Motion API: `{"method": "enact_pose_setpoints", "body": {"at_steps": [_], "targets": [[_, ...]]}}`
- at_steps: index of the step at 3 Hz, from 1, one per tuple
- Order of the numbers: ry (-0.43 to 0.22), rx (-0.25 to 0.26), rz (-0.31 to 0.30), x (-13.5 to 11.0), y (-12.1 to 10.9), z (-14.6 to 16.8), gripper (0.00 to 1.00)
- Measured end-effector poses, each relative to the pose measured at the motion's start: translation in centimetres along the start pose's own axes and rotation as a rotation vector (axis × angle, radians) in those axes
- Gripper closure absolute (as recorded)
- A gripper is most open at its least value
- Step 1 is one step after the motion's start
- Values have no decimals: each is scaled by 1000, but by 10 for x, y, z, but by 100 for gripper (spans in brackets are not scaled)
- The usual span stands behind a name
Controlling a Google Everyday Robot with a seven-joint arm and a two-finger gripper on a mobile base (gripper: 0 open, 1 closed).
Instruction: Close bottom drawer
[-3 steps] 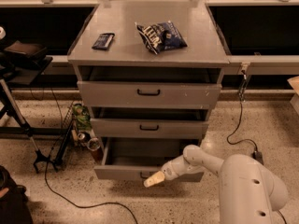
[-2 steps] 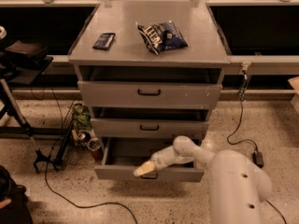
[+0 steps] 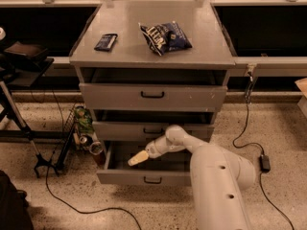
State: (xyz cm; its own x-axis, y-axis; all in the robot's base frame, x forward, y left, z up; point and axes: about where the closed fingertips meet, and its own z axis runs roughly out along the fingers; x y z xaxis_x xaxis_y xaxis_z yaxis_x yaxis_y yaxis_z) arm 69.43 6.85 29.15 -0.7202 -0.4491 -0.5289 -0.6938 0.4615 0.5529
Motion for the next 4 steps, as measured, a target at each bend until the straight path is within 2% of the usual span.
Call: {"method": "enact_pose_setpoints", "body": {"at_steps": [1, 2, 4], "targets": [[19, 41, 42, -1, -16, -19, 0], [39, 76, 95, 14, -34, -46, 0], [77, 105, 225, 73, -60, -82, 0]]}}
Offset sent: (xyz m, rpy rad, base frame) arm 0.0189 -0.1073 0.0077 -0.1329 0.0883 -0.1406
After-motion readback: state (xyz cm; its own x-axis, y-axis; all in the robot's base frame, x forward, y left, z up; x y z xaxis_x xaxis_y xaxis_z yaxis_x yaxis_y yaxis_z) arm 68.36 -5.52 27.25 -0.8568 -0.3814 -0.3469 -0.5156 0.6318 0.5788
